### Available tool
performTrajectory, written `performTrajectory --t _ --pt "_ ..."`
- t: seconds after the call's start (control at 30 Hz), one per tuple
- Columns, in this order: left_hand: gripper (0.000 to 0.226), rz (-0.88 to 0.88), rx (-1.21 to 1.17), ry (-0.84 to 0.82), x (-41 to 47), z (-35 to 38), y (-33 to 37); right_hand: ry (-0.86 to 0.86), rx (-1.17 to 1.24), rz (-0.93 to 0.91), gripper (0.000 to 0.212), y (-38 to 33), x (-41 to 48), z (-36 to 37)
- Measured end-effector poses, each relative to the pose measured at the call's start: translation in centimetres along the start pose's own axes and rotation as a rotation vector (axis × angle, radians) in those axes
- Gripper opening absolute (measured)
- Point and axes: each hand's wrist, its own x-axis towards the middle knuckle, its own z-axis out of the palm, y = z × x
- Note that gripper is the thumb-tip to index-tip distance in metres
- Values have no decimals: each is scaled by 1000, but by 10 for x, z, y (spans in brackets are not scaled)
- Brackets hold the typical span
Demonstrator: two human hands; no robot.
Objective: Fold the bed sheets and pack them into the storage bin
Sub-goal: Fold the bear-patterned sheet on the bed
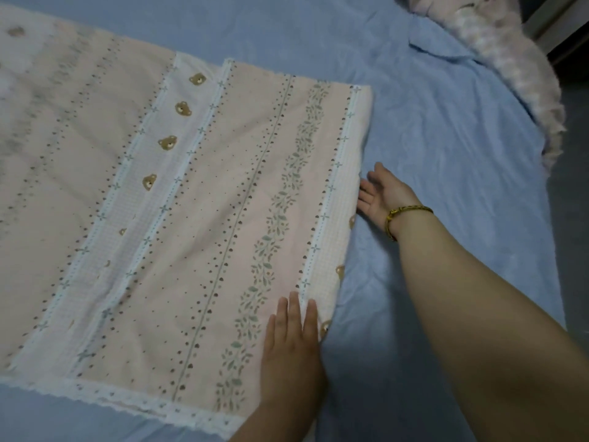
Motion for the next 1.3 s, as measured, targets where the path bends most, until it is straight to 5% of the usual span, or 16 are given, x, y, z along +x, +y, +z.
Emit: performTrajectory --t 0.13,0.3,0.43,0.57,0.77,0.93,1.2,1.3 --pt "63 -72 -139 -95 -1 -42 1 100 -348 5 11 -14 18 15" --pt "49 -250 -438 -38 -15 -86 -23 76 -579 -168 35 -34 14 41" --pt "39 -155 -513 68 -24 -127 -70 10 -487 -284 44 -51 -9 90" --pt "56 -120 -640 133 -31 -195 -138 20 -566 -410 50 -57 -25 178" --pt "39 -123 -830 104 -23 -277 -268 108 -711 -544 45 -28 -11 320" --pt "42 -223 -754 100 4 -317 -394 191 -771 -575 45 28 35 447" --pt "40 -422 -714 70 25 -314 -508 146 -994 -456 45 107 95 550" --pt "36 -500 -796 57 26 -304 -518 119 -1319 -356 48 130 111 555"
